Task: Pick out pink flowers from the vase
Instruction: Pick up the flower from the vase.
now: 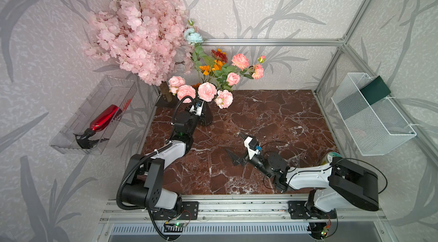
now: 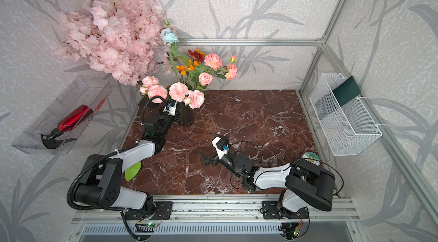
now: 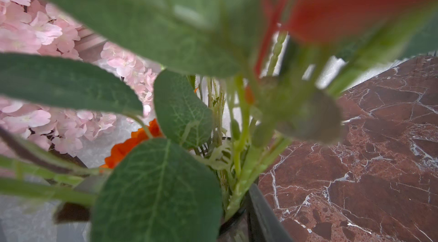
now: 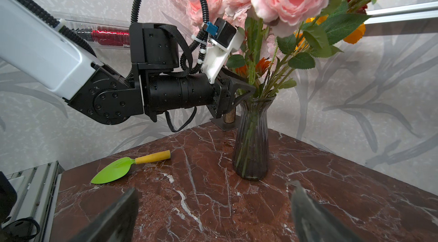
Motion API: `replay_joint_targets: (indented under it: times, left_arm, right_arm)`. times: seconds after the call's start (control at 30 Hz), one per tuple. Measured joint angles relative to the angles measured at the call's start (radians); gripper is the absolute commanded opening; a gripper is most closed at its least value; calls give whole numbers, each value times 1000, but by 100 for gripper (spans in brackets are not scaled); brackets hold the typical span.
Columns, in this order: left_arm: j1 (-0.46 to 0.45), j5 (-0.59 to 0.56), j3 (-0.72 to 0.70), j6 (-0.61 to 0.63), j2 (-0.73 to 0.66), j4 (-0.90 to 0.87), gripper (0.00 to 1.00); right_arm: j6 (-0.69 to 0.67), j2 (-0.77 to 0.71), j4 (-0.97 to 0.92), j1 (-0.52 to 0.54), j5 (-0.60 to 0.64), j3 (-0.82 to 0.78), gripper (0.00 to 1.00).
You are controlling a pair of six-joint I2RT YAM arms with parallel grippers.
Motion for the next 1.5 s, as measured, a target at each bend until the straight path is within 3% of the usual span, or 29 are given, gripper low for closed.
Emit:
replay_joint_targets:
  times: [0.2,0.4,0.67,1.0,1.5]
  left_arm:
    - [-4,2,19,-2,27,15,34]
    - [-6,33,42,-10,42,22,9]
    - [-6,57,47,-8,14,2,8]
    - [-6,68,105,-43,-128,-101,5]
    - [-6,74,276,-124,-269,-304,4]
  right_arm:
    - [-3,1,11,0,4,0,99]
    - [-4,2,26,0,10,-5,99]
    - [-3,2,30,0,13,-6,99]
    - [4,-5,17,0,11,-5,99]
    - [-32,-95,-212,1,9,145,99]
